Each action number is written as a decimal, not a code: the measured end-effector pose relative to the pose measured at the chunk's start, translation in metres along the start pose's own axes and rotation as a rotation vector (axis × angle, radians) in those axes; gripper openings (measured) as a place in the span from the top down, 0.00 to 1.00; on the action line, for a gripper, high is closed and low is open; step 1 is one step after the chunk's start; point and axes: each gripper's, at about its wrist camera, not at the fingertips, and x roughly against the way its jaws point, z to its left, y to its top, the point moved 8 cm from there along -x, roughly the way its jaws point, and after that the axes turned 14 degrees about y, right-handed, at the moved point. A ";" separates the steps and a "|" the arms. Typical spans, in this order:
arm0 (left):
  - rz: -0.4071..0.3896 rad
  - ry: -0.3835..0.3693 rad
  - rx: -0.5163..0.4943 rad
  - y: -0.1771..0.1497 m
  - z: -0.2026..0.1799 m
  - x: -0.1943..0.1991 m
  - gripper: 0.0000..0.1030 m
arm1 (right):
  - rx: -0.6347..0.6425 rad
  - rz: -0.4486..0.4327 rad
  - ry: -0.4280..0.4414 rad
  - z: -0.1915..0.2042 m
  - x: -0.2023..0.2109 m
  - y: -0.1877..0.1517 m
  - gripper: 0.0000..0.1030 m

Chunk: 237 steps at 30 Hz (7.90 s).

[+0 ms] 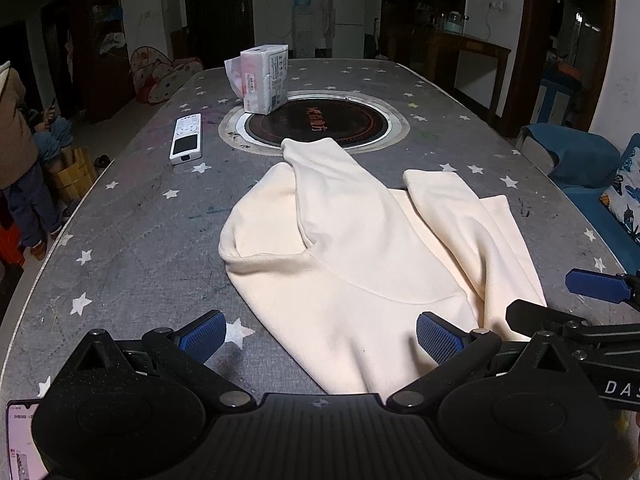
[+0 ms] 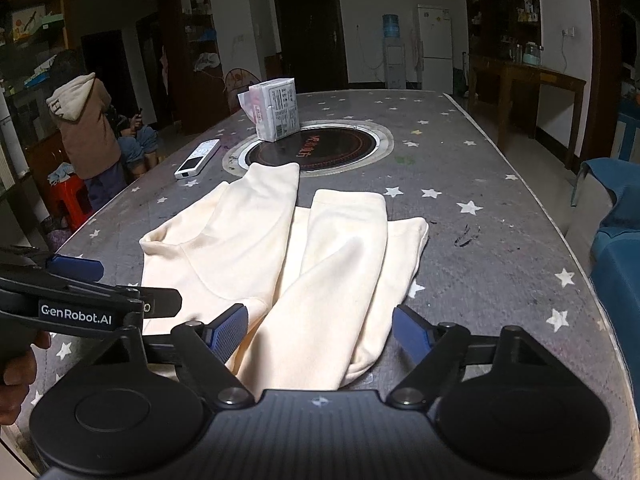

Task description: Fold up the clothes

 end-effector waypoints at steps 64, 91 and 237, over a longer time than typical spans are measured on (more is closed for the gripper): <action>0.009 -0.019 -0.040 0.000 0.003 -0.019 0.00 | 0.047 0.062 -0.498 -0.118 0.059 -0.013 0.93; -0.010 0.021 0.025 0.034 0.042 -0.027 0.01 | 0.049 0.153 0.176 0.001 -0.114 0.045 0.84; -0.094 0.117 0.114 -0.009 0.174 0.019 0.93 | 0.506 0.338 0.374 0.063 0.016 -0.022 0.78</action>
